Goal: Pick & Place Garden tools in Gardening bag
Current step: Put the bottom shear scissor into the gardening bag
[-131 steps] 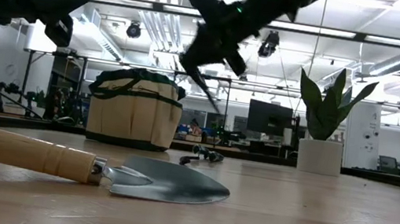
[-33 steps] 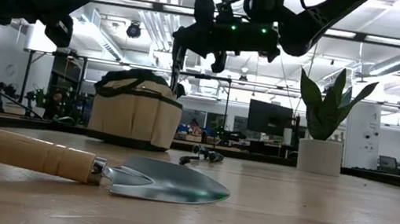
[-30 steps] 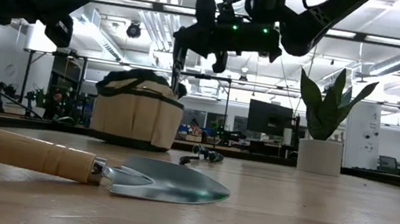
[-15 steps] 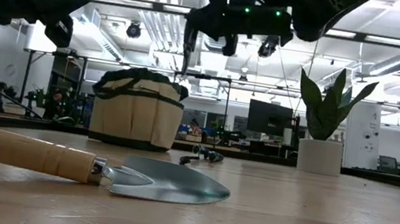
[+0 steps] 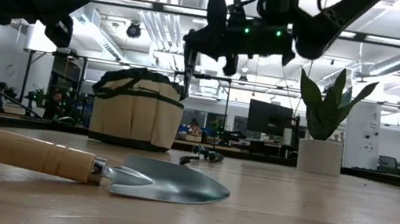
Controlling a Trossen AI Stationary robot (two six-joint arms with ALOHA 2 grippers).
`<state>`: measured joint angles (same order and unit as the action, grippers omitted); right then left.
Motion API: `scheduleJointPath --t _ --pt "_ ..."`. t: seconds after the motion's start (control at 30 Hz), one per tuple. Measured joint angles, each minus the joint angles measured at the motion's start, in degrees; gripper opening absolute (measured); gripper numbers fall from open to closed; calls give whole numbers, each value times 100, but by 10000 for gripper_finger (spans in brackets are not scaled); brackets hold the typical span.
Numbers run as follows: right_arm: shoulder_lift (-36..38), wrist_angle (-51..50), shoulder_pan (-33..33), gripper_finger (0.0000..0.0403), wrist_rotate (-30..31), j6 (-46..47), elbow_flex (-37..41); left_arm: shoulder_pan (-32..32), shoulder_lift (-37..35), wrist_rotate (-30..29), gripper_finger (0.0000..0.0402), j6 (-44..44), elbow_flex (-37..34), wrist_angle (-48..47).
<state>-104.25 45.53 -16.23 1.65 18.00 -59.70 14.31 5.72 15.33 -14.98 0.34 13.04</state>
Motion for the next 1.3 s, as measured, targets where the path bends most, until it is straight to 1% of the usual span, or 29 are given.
scheduleJointPath --t 0.1,0.2,0.57,1.13,1.3 --pt "-165 298 12 54 -6 114 -62 2 0 0 10 0 0 0" --pt "-223 375 10 54 0 104 -195 2 0 1 10 0 0 -2" --pt "-275 270 9 54 5 -17 -123 2 0 2 10 0 0 -8" --pt "-276 375 9 54 167 -42 -35 0 0 0 10 0 0 -7" --pt "-609 817 17 54 231 87 -55 2 0 2 10 0 0 -7"
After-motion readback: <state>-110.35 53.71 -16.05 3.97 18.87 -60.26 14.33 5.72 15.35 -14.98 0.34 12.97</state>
